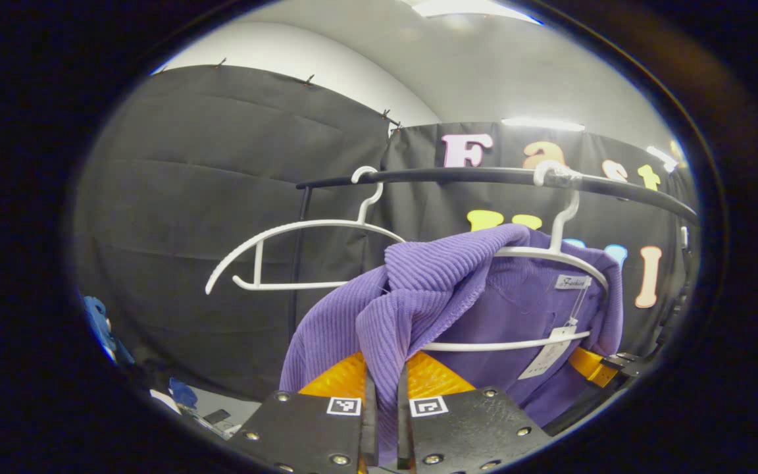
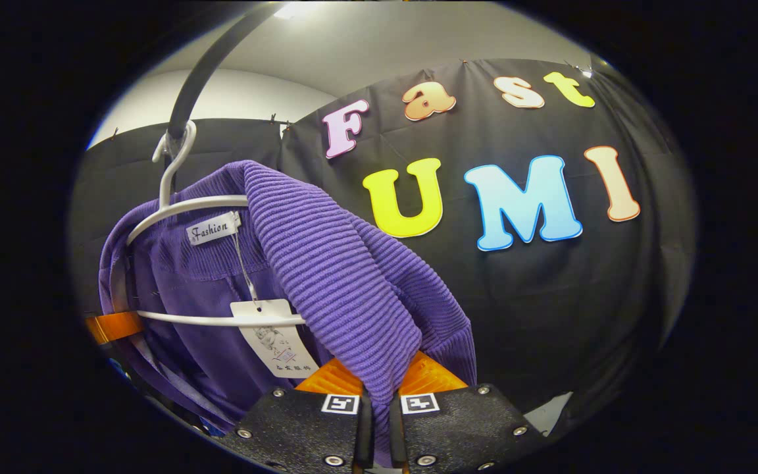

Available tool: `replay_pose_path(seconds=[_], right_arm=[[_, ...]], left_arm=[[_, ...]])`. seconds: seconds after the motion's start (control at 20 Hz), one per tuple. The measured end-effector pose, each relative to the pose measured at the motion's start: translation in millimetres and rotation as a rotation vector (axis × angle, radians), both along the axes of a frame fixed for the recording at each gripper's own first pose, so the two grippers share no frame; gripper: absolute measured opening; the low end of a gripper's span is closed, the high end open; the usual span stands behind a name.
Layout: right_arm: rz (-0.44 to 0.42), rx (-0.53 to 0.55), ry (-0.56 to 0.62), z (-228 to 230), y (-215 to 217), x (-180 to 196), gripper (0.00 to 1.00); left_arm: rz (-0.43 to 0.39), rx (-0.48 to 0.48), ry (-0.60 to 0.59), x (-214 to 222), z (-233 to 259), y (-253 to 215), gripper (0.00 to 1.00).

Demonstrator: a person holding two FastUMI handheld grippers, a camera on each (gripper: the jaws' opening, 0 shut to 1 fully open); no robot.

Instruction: Grasp the clothes on the hanger with both hands and then place them into the laundry hamper below.

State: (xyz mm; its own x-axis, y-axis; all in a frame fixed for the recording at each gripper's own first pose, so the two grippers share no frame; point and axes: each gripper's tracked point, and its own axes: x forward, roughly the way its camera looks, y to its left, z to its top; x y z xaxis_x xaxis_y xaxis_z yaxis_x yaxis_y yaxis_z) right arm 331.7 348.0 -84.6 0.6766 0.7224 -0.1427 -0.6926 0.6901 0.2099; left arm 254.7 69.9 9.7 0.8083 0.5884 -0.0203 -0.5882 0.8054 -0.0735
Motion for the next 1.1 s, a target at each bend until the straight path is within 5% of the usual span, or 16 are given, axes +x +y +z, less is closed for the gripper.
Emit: replay_pose_path(seconds=[0.15, 0.45, 0.55, 0.75, 1.1], right_arm=[[0.060, 0.029, 0.033, 2, 3, -2, 0.03], [0.027, 0.035, 0.021, 7, -13, -15, 0.02], [0.002, 0.030, 0.008, 10, -18, -16, 0.02], [-0.062, 0.005, -0.017, 18, -30, -17, 0.02], [-0.219, -0.007, -0.037, 35, -53, -23, 0.02]], left_arm=[[-0.011, 0.027, 0.030, -3, 3, -3, 0.08], [-0.020, 0.027, -0.038, -25, 25, -7, 0.02], [-0.034, 0.040, -0.056, -32, 37, -6, 0.08], [-0.105, 0.023, -0.118, -47, 65, -7, 0.00], [-0.226, 0.047, -0.160, -54, 102, 20, 0.01]])
